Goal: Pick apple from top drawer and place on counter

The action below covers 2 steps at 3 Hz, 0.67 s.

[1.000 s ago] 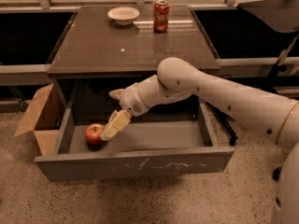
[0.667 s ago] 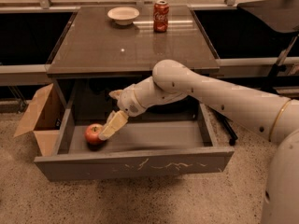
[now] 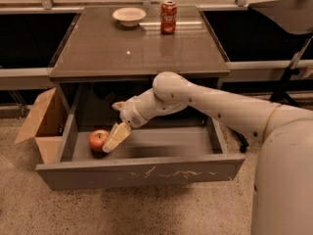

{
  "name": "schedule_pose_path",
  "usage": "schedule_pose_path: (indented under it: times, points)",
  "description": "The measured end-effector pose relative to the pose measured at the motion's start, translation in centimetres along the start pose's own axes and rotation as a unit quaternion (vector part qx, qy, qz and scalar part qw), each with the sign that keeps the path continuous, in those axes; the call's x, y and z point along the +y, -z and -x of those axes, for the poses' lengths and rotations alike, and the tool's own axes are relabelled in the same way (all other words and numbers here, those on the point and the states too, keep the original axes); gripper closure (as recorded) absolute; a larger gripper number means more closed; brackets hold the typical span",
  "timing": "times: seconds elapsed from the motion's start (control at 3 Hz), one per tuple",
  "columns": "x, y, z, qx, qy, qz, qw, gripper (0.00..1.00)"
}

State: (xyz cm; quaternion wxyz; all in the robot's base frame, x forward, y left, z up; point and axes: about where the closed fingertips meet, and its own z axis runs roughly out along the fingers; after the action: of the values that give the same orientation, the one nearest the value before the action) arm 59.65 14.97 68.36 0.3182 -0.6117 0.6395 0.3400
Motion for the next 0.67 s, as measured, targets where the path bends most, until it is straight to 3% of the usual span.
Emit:
schedule_pose_path:
  times: [0.67]
  points:
    - [-0.7,-2.8,-1.6,0.004,0.009,0.015,0.9998,0.0]
